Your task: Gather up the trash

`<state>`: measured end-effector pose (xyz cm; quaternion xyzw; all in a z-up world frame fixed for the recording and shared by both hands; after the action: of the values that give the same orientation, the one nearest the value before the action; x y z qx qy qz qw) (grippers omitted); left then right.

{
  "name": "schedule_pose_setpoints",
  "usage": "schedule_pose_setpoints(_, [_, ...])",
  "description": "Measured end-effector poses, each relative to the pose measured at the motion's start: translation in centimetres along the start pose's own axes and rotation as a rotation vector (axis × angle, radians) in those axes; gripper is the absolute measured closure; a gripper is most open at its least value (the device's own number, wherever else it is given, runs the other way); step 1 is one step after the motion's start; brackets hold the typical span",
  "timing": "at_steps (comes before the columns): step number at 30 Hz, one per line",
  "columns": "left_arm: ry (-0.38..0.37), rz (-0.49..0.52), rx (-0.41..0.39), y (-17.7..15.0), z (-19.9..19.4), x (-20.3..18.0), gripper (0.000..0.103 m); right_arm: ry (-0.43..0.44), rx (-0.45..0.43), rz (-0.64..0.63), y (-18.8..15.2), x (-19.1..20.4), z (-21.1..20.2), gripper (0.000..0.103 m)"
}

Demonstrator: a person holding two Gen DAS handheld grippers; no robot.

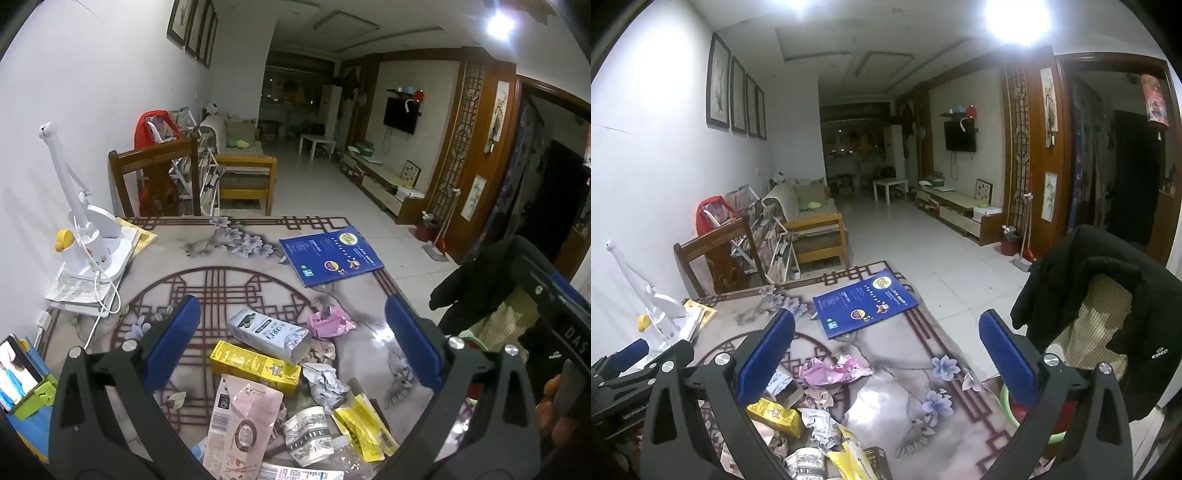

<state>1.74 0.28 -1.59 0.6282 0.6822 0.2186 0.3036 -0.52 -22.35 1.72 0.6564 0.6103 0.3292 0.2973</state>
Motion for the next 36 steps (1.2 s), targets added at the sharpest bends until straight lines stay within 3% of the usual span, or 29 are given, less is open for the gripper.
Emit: schedule_pose_setpoints(36, [-0.009,0.002,0.011,-0.5,0.2,-0.5,0.005,-0.001,0.02,-0.007,-0.4,0.9,0.0,0.007])
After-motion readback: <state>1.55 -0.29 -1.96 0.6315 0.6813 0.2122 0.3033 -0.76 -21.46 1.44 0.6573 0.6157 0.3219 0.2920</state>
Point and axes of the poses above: each gripper's, at about its wrist camera, not at the fingertips, and z roughly the way its jaws point, x to its left, y to its top, the point moved 2 cm from there along z, roughly the way its jaws point, and after that the axes turned 14 degrees about x, right-handed, at the moved point
